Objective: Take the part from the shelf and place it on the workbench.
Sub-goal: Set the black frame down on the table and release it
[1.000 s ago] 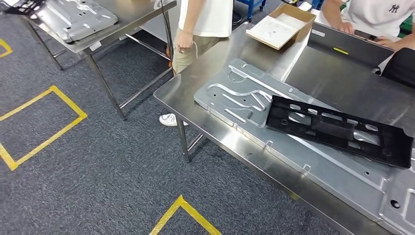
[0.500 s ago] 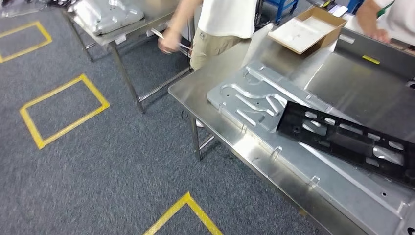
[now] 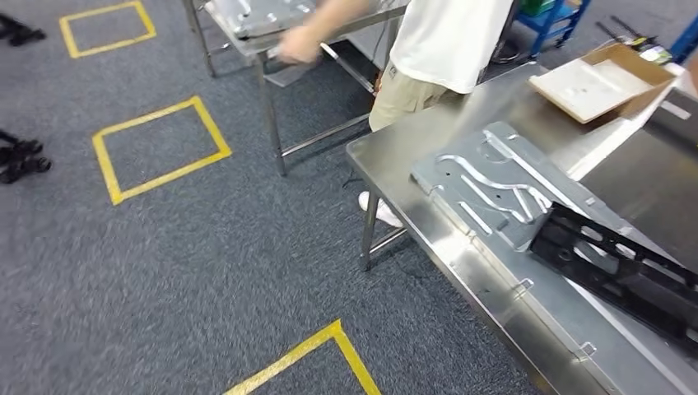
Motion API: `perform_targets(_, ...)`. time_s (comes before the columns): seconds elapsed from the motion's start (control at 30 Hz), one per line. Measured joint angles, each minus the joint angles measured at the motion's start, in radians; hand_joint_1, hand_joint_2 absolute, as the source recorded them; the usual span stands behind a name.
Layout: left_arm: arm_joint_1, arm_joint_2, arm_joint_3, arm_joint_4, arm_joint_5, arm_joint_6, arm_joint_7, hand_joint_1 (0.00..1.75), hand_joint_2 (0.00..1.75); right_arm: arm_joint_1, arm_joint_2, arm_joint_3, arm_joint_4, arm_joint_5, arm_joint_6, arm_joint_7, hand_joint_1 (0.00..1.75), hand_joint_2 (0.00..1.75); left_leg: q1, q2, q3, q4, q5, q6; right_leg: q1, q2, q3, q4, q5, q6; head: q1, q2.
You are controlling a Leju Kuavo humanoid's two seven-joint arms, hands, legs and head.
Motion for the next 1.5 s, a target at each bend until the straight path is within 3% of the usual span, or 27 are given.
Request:
perform_targets(0.03,0.001,0.000,0.000,0.000,0.000,0.000,0.000,0.00,0.00,0.002,-0.002,0.000,0.000,0.000,0.000,0.000,0.00,0.00,-0.001,-0.014,0.000,0.002,0.000,0.000,0.000,0.003,-0.020,0.025,0.005,0.001,0.000,0.000)
perform_targets(0.07,0.001,0.000,-0.001,0.000,0.000,0.000,0.000,0.00,0.00,0.003,-0.003,0.000,0.001,0.000,0.000,0.000,0.00,0.00,-0.002,-0.027,0.001,0.005,-0.001,0.000,0.000,0.005,-0.021,0.010,0.031,0.000,0.000,0.000)
perform_targets(0.1,0.002,0.000,-0.001,0.000,0.000,0.000,0.000,0.00,0.00,0.003,-0.003,0.000,0.001,0.000,0.000,0.000,0.00,0.00,-0.002,-0.041,0.002,0.008,-0.003,-0.001,-0.001,0.011,-0.003,-0.042,0.072,0.000,0.000,0.000)
perform_targets(0.17,0.002,0.000,-0.002,0.000,0.000,0.000,0.001,0.00,0.00,0.004,-0.004,0.000,0.001,0.000,0.000,0.000,0.00,0.00,-0.002,-0.067,-0.002,0.019,-0.006,-0.007,-0.005,0.052,0.046,-0.169,0.136,-0.002,0.000,0.000)
perform_targets(0.23,0.002,-0.001,-0.002,0.000,0.000,-0.001,0.001,0.00,0.00,0.006,-0.005,0.000,0.000,0.000,0.000,0.000,0.00,0.00,-0.002,-0.089,-0.012,0.025,-0.005,-0.016,-0.005,0.078,0.064,-0.223,0.152,-0.007,0.000,0.000)
perform_targets(0.3,0.005,0.000,-0.002,0.000,0.000,-0.001,0.001,0.00,0.00,0.007,-0.001,0.000,0.000,0.000,0.000,0.000,0.00,0.00,-0.003,-0.109,-0.019,0.025,-0.001,-0.027,-0.005,0.058,0.064,-0.226,0.156,-0.015,-0.001,0.000)
perform_targets(0.33,0.006,0.000,-0.002,0.000,0.000,-0.001,0.001,0.00,0.00,0.007,0.002,0.000,0.000,0.000,0.000,0.000,0.00,0.00,-0.004,-0.105,-0.021,0.029,-0.005,-0.032,-0.006,0.048,0.067,-0.229,0.157,-0.021,-0.001,0.000)
perform_targets(0.4,0.005,0.000,-0.002,0.000,0.000,0.000,0.000,0.00,0.00,0.008,0.007,0.000,-0.001,0.000,0.000,0.000,0.00,0.00,-0.006,-0.061,-0.046,0.084,-0.041,-0.043,-0.009,0.023,0.075,-0.236,0.158,-0.033,-0.001,0.000)
perform_targets(0.47,0.003,0.000,-0.002,0.000,0.000,0.000,0.000,0.00,0.00,0.008,0.009,0.000,-0.002,0.000,0.000,0.000,0.00,0.00,0.000,-0.011,-0.107,0.212,-0.105,-0.052,-0.005,-0.002,0.079,-0.236,0.156,-0.040,-0.002,0.000)
perform_targets(0.53,0.004,0.000,-0.002,0.000,0.000,-0.001,0.000,0.00,0.00,0.008,0.009,0.000,-0.002,0.000,0.000,0.000,0.00,0.00,0.009,0.004,-0.155,0.308,-0.132,-0.057,-0.003,-0.025,0.080,-0.235,0.154,-0.041,-0.002,0.000)
perform_targets(0.6,0.005,0.000,-0.002,0.000,0.000,-0.001,0.000,0.00,0.00,0.008,0.009,0.000,-0.002,0.000,0.000,0.000,0.00,0.00,0.013,0.011,-0.128,0.255,-0.089,-0.057,-0.002,-0.048,0.083,-0.235,0.152,-0.039,-0.002,0.000)
perform_targets(0.67,0.005,0.000,-0.002,0.000,0.000,0.000,0.000,0.00,0.00,0.008,0.009,0.000,-0.002,0.000,0.000,0.000,0.00,0.00,0.009,0.047,-0.051,0.111,-0.034,-0.049,0.000,-0.070,0.089,-0.235,0.147,-0.034,-0.002,0.000)
perform_targets(0.73,0.003,0.000,-0.002,0.000,0.000,0.000,0.000,0.00,0.00,0.008,0.009,0.000,-0.003,0.000,0.000,0.000,0.00,0.00,0.001,0.075,-0.010,0.030,-0.016,-0.037,0.003,-0.090,0.094,-0.237,0.144,-0.025,-0.001,0.000)
perform_targets(0.77,0.003,0.000,-0.002,0.000,0.000,0.000,0.000,0.00,0.00,0.008,0.009,0.000,-0.004,0.000,0.000,0.000,0.00,0.00,-0.003,0.074,-0.010,0.025,-0.018,-0.033,0.005,-0.100,0.096,-0.239,0.144,-0.019,-0.001,0.000)
perform_targets(0.83,0.005,0.000,-0.002,0.000,0.000,0.000,0.000,0.00,0.00,0.010,0.011,-0.001,-0.004,0.000,0.000,0.000,0.00,0.00,-0.001,0.050,-0.007,0.013,-0.009,-0.024,0.002,-0.111,0.104,-0.244,0.142,-0.008,0.000,0.000)
perform_targets(0.9,0.005,0.000,-0.002,0.000,0.000,0.000,0.000,0.00,0.00,0.009,0.011,-0.001,-0.004,0.000,0.000,0.000,0.00,0.00,0.003,0.029,0.004,-0.006,0.001,-0.013,-0.002,-0.073,0.095,-0.208,0.111,-0.002,0.000,0.000)
perform_targets(0.97,0.003,0.000,-0.003,0.000,0.000,0.000,0.000,0.00,0.00,0.008,0.008,-0.003,-0.004,0.000,0.000,0.000,0.00,0.00,0.004,0.007,0.009,-0.015,0.006,-0.007,-0.004,-0.016,0.043,-0.098,0.047,0.000,0.000,0.000)
perform_targets(1.03,0.002,0.000,-0.003,0.000,0.000,0.000,0.000,0.00,0.00,0.010,0.002,-0.006,-0.003,0.000,0.000,0.000,0.00,0.00,0.001,-0.018,0.008,-0.013,0.006,-0.006,-0.004,0.003,-0.014,0.005,0.013,0.001,0.000,0.000)
perform_targets(1.07,0.003,0.000,-0.003,0.000,0.000,0.000,0.000,0.00,0.00,0.010,0.000,-0.007,-0.002,0.000,0.000,0.000,0.00,0.00,-0.001,-0.032,0.007,-0.010,0.005,-0.006,-0.004,0.005,-0.022,0.011,0.027,0.001,0.000,0.000)
perform_targets(1.1,0.004,0.000,-0.003,0.000,0.000,0.000,0.000,0.00,0.00,0.010,-0.001,-0.008,-0.002,0.000,0.000,0.000,0.00,0.00,-0.002,-0.045,0.008,-0.006,0.004,-0.006,-0.004,0.008,-0.010,-0.025,0.060,0.000,0.000,0.000)
perform_targets(1.13,0.005,0.000,-0.004,0.000,0.000,0.000,0.001,0.00,0.00,0.010,-0.002,-0.009,-0.001,0.000,0.000,0.000,0.00,0.00,-0.002,-0.058,0.008,-0.001,0.002,-0.008,-0.005,0.019,0.016,-0.091,0.101,-0.001,0.000,0.000)
perform_targets(1.2,0.004,0.000,-0.004,0.000,0.000,0.000,0.001,0.00,0.00,0.011,-0.003,-0.011,-0.001,0.000,0.000,0.000,0.00,0.00,-0.003,-0.082,0.003,0.010,-0.002,-0.014,-0.007,0.057,0.065,-0.203,0.148,-0.003,0.001,0.000)
perform_targets(1.27,0.004,0.000,-0.004,0.000,0.000,-0.001,0.001,0.00,0.00,0.011,-0.003,-0.011,-0.001,0.000,0.000,0.000,0.00,0.00,-0.002,-0.103,-0.007,0.016,0.000,-0.023,-0.004,0.069,0.076,-0.232,0.150,-0.008,0.001,0.000)
perform_targets(1.33,0.006,0.000,-0.004,0.000,0.000,-0.001,0.001,0.00,0.00,0.011,0.002,-0.011,-0.001,0.000,0.000,0.000,0.00,0.00,0.000,-0.117,-0.013,0.018,0.001,-0.032,-0.002,0.046,0.077,-0.236,0.154,-0.018,0.001,0.000)
perform_targets(1.4,0.007,0.000,-0.004,0.000,0.000,-0.001,0.001,0.00,0.00,0.011,0.007,-0.011,-0.002,0.000,0.000,0.000,0.00,0.00,-0.001,-0.078,-0.032,0.057,-0.027,-0.042,-0.004,0.023,0.083,-0.242,0.156,-0.032,0.000,0.000)
perform_targets(1.47,0.005,0.000,-0.004,0.000,0.000,-0.001,0.001,0.00,0.00,0.010,0.010,-0.011,-0.003,0.000,0.000,0.000,0.00,0.00,0.001,-0.017,-0.087,0.176,-0.091,-0.050,0.000,-0.002,0.087,-0.245,0.155,-0.042,0.000,0.000)
perform_targets(1.5,0.004,-0.001,-0.004,0.000,0.000,-0.001,0.001,0.00,0.00,0.010,0.010,-0.011,-0.004,0.000,0.000,0.000,0.00,0.00,0.004,-0.003,-0.121,0.247,-0.121,-0.053,0.002,-0.014,0.088,-0.245,0.153,-0.044,0.000,0.000)
